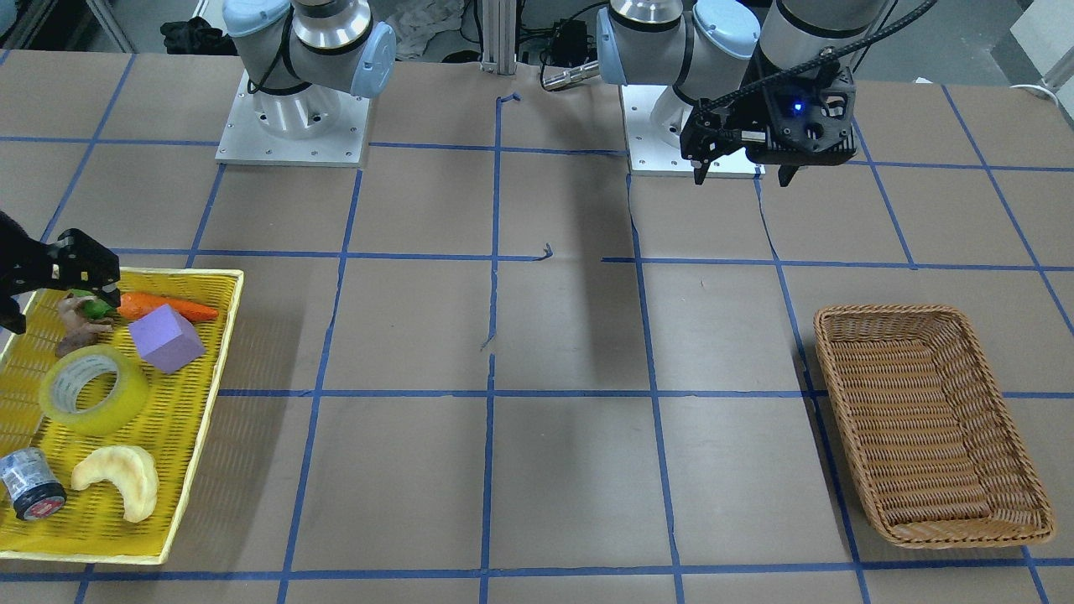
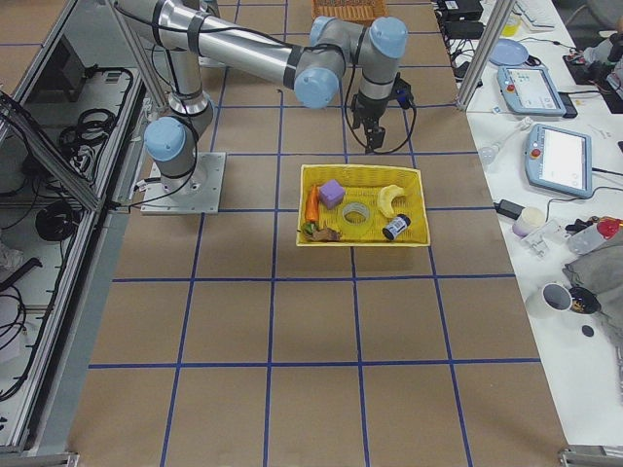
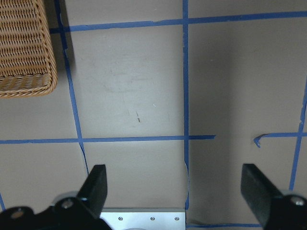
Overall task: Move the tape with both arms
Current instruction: 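Lower the right gripper into the yellow basket onto the tape roll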
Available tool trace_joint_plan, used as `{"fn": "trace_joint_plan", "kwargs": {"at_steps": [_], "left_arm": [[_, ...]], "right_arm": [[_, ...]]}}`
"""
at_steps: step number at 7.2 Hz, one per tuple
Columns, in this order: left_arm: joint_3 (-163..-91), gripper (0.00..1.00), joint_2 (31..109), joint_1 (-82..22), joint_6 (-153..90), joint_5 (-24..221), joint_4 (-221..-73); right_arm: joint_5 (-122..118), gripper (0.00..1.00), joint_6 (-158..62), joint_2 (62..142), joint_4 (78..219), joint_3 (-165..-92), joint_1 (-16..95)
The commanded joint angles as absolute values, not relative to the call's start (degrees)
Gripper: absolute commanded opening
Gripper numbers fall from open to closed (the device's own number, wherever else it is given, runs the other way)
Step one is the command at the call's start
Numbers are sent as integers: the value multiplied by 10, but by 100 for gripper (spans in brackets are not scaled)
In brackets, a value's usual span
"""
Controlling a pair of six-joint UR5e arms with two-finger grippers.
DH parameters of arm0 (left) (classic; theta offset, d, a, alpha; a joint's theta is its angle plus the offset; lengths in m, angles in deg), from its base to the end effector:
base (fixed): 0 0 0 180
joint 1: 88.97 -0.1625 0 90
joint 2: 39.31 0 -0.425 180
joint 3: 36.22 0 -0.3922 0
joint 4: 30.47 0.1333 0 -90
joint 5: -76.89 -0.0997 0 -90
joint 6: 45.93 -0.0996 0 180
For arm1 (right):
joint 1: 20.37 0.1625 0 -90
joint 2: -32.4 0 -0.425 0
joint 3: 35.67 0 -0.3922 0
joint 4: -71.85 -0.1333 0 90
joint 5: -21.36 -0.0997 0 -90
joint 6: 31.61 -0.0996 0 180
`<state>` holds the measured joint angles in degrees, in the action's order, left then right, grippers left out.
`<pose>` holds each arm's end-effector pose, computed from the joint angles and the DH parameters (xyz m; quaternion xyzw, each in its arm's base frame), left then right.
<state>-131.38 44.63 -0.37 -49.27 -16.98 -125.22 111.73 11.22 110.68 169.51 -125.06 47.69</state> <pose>-0.1158 -0.4430 0.4854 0.0180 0.9987 0.0349 0.0323 -0.0879 -0.5734 0.3976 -0.1813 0.9830 0.0271 0.0134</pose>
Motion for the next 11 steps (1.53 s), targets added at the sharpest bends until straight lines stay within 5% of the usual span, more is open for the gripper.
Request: {"fn": "trace_joint_plan", "kwargs": {"at_steps": [1,4,6,8,9,10,11], "left_arm": [[-1314,100,446,-4,-493,-170,-1253],[-1316,100,448,-3,-493,-169,-1251],[-1317,100,449,-3,-493,-169,-1250],[-1317,100,450,-3,-493,-169,-1250],[-1317,100,450,-3,-493,-169,-1250],[-1317,100,450,-3,-493,-169,-1250],[-1317,100,450,-3,-493,-169,-1251]], "right_arm": [[1145,94,241,1065,1829,-1321,412],[1140,92,264,995,1962,-1362,392],[1140,79,265,974,1980,-1362,390],[1138,53,253,966,1980,-1364,390],[1141,19,239,966,1981,-1362,390],[1145,1,229,966,1980,-1361,390],[1145,0,218,966,1980,-1360,390]]}}
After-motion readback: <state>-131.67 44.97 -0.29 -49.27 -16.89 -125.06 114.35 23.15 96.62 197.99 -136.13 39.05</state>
